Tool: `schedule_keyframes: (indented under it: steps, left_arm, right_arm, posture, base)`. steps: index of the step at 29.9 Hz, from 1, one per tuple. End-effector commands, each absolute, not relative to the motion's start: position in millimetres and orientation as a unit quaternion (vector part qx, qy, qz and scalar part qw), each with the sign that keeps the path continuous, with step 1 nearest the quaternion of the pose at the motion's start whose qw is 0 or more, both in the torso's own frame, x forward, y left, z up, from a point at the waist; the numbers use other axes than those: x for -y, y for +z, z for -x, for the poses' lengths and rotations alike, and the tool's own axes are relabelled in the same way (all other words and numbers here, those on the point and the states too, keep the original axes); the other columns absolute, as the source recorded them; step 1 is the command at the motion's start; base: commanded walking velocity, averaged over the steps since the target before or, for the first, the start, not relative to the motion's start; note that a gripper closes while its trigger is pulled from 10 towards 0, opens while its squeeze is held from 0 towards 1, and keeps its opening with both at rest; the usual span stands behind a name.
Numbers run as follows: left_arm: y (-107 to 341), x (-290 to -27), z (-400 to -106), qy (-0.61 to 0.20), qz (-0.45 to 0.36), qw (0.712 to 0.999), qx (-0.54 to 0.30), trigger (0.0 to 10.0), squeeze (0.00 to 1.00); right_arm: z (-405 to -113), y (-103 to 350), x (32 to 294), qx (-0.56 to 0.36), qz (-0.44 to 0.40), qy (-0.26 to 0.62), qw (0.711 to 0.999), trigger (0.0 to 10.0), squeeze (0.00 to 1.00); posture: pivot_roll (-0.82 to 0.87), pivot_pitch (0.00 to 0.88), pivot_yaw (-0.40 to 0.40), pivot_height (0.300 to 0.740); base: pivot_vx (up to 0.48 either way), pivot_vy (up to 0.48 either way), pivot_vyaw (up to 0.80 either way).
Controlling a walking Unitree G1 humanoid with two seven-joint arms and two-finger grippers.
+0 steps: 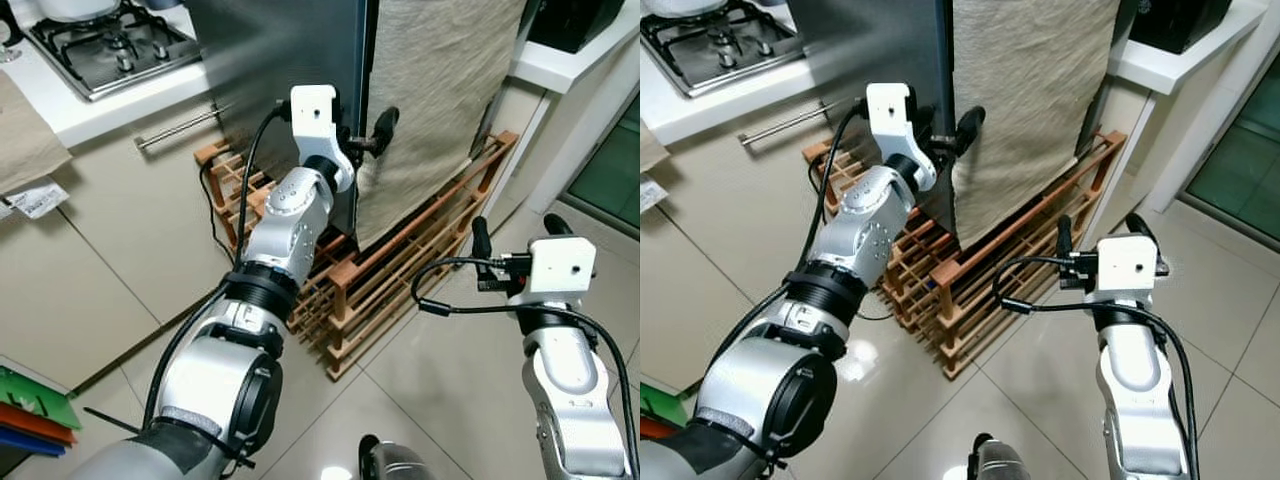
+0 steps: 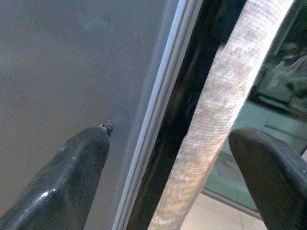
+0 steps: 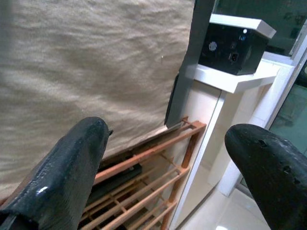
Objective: Restocking fridge
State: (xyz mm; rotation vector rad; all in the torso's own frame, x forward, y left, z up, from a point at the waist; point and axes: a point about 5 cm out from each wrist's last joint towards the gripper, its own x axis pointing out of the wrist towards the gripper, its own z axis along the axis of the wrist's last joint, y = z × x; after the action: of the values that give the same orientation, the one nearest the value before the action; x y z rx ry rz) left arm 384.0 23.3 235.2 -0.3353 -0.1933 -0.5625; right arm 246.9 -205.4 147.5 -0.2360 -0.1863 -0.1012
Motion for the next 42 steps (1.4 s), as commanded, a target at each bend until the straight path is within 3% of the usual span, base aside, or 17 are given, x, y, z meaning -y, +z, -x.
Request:
schedule_keyframes:
  steps: [1,20,32,42]
  left_arm:
    - [249,-7,-379,-0.304,0.174,0.93,0.111,10.0,0.0]
    - [244,3,-353,-0.371,0.195,0.903,0.098,10.0,0.0]
    - [219,10,-363,-0.356,0.187,0.914,0.045,10.0,0.0]
    - [220,-3,-362,-0.334,0.223,0.914,0.061,10.0,0.0]
  right_arm:
    - [-245,151,208,0.095,0.122,-0.056,0.986,10.0,0.0]
    - [-249,144,205,0.081,0.12,-0.051,0.988,10.0,0.0]
    - [-253,143,204,0.082,0.121,-0.046,0.988,10.0,0.0]
    - [-248,141,206,0.077,0.124,-0.05,0.988,10.0,0.0]
  posture:
    - [-0.33,0.137,0.068,0.74]
    - [-0.29,0.114,0.065,0.74]
    - [-0.29,0.101,0.068,0.74]
    - [-0.29,0.104,0.067,0.74]
  base:
    - [0.0,0.0,0.0]
    - [0.0,0.0,0.0]
    - [0.0,0.0,0.0]
    - [0.0,0.0,0.0]
